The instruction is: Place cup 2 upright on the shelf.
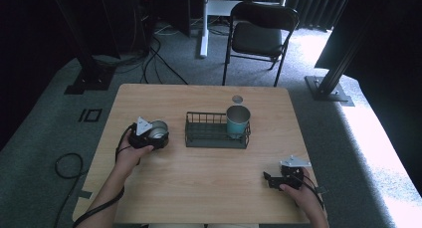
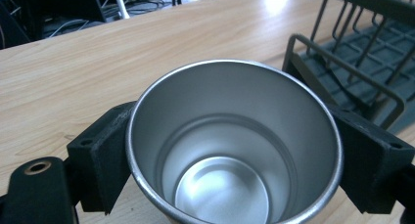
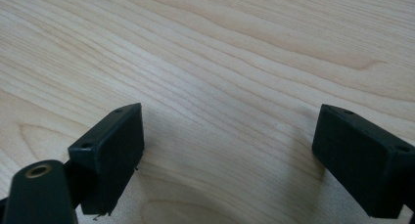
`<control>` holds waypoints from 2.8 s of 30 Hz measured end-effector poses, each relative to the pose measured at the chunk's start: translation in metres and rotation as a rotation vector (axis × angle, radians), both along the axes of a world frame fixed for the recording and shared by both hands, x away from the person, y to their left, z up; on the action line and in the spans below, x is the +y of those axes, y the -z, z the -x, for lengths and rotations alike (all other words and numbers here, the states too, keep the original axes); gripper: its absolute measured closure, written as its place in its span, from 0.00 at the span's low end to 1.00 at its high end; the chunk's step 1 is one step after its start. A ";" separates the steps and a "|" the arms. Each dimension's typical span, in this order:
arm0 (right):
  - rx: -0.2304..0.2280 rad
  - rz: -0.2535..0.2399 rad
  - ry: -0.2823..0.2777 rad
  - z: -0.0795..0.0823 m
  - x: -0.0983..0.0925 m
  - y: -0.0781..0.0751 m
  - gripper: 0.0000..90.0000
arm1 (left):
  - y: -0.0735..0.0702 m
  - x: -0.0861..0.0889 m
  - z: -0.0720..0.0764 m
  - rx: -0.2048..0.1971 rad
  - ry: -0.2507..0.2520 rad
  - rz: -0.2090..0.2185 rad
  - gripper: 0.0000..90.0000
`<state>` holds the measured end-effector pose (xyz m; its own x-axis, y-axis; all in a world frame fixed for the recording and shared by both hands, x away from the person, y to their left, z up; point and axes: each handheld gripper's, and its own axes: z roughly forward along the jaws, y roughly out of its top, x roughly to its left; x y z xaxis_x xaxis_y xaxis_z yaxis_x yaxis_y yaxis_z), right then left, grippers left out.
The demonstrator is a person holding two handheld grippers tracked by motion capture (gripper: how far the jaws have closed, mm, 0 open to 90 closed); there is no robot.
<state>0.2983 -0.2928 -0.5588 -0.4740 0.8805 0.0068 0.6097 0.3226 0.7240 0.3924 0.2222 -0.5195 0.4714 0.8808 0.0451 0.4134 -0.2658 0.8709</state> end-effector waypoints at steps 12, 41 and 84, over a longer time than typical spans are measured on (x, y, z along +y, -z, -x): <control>0.000 0.001 0.000 0.000 0.000 0.000 0.13 | -0.019 0.007 0.007 -0.006 -0.001 0.050 0.15; -0.001 0.002 0.000 0.000 0.000 0.000 0.13 | -0.091 -0.017 0.005 -0.076 0.059 0.097 0.15; 0.000 0.002 0.001 0.000 0.000 0.000 0.13 | -0.099 -0.128 -0.020 -0.085 0.189 0.142 0.15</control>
<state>0.2982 -0.2927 -0.5588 -0.4735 0.8808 0.0052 0.6097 0.3235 0.7236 0.4125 0.0946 -0.4202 0.6285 0.7774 -0.0264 0.2915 -0.2040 0.9346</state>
